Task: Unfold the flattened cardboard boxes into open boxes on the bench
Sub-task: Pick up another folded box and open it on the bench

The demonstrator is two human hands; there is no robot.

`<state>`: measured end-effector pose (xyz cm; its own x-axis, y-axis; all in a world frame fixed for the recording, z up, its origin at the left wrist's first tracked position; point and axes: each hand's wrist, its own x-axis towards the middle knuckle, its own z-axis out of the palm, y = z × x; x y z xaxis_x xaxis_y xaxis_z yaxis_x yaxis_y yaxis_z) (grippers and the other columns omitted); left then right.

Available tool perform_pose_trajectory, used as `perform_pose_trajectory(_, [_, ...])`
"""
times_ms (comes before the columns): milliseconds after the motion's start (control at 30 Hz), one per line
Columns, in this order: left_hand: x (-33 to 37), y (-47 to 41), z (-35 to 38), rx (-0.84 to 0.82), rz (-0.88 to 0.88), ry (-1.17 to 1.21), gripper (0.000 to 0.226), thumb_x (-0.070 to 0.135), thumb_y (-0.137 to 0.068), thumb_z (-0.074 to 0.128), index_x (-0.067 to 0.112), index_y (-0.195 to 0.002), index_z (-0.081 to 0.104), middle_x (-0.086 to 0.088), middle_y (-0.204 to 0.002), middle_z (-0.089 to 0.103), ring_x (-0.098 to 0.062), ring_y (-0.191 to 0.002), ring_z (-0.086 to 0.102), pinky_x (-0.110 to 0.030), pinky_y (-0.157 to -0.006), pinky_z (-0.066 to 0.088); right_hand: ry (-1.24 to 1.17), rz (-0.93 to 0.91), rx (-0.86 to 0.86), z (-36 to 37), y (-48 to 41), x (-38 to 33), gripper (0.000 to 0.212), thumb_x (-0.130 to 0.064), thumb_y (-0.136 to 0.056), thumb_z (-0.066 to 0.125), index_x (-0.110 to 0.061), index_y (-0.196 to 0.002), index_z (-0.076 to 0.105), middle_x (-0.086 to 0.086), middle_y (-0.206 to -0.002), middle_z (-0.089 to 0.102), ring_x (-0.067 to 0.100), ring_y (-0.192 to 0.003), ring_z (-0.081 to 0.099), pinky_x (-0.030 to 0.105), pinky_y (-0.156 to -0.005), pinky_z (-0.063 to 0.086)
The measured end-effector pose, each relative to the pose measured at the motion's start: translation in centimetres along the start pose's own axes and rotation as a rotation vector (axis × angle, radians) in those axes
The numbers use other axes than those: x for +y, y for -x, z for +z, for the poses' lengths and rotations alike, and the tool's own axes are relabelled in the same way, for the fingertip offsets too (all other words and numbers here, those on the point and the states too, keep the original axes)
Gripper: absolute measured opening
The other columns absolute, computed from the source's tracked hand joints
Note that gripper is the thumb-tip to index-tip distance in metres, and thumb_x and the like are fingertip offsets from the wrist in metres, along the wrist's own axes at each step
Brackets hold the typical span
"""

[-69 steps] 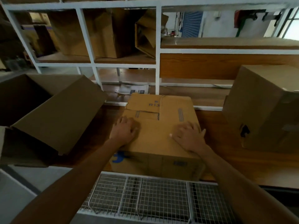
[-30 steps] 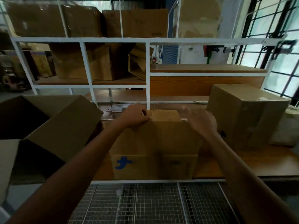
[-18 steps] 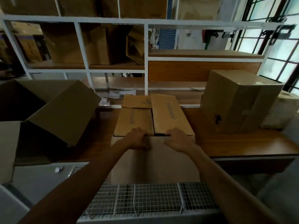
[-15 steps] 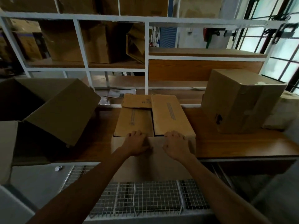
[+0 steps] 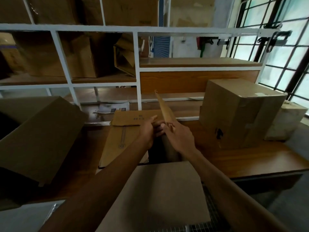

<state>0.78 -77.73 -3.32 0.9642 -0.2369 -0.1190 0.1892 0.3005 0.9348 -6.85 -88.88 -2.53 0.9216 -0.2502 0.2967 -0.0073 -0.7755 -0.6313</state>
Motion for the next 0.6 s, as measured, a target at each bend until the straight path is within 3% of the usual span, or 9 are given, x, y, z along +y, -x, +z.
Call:
perform_pose_trajectory(67, [0.1,-1.6,2.1,-0.098,0.032,-0.071,0.033,0.019,-0.103,0.036,0.017,-0.131,0.053,-0.007,-0.109,0.073,-0.022,-0.097,0.071,-0.034,-0.079,0.059,0.113,0.040,0.072,-1.9,-1.6,0.2,0.025,-0.039,-0.096,0.055,-0.024,-0.114,0.062,-0.003,-0.098,0.068,0.016,-0.085,0.065,0.038,-0.077,0.057])
perform_pose_trajectory(167, [-1.2,-3.7,5.2,-0.214,0.058,-0.230,0.035,0.014,-0.099,0.045,0.019,-0.132,0.057,-0.004,-0.117,0.070,-0.020,-0.108,0.066,-0.039,-0.094,0.054,0.224,0.130,0.172,-4.9,-3.6,1.3,0.028,-0.024,-0.092,0.063,-0.017,-0.119,0.060,0.005,-0.106,0.069,0.024,-0.091,0.067,0.036,-0.070,0.056])
perform_pose_trajectory(333, [-6.5,-6.2,8.3,-0.310,0.185,-0.707,0.029,0.017,-0.102,0.047,0.010,-0.124,0.064,-0.012,-0.129,0.062,-0.029,-0.122,0.055,-0.029,-0.094,0.043,0.315,0.302,0.351,-7.6,-5.7,6.0,0.029,-0.013,-0.094,0.058,-0.017,-0.122,0.057,0.010,-0.114,0.067,0.031,-0.103,0.065,0.039,-0.077,0.050])
perform_pose_trajectory(400, [-8.5,-6.8,8.9,-0.342,0.254,-0.866,0.023,0.020,-0.103,0.044,0.015,-0.113,0.064,-0.018,-0.126,0.063,-0.033,-0.117,0.058,-0.031,-0.087,0.044,0.314,0.330,0.424,-7.7,-6.3,8.6,0.026,-0.015,-0.093,0.059,-0.017,-0.119,0.058,0.008,-0.113,0.065,0.030,-0.100,0.064,0.042,-0.080,0.052])
perform_pose_trajectory(500, [-11.5,-8.0,9.5,-0.233,0.246,-0.907,0.038,0.032,-0.102,0.044,0.008,-0.131,0.047,-0.016,-0.131,0.057,-0.035,-0.118,0.056,-0.039,-0.092,0.046,0.400,0.424,0.429,-7.7,-7.4,12.3,0.031,-0.027,-0.093,0.056,-0.015,-0.121,0.056,0.011,-0.117,0.059,0.033,-0.104,0.061,0.047,-0.086,0.050])
perform_pose_trajectory(600, [-13.4,-8.5,10.1,-0.175,0.121,-0.784,0.058,0.037,-0.100,0.047,0.011,-0.148,0.026,-0.010,-0.149,0.041,-0.032,-0.133,0.044,-0.040,-0.107,0.040,0.523,0.638,0.277,-6.7,-8.4,16.2,0.046,-0.041,-0.089,0.054,-0.013,-0.126,0.055,0.014,-0.130,0.055,0.038,-0.122,0.051,0.059,-0.104,0.033])
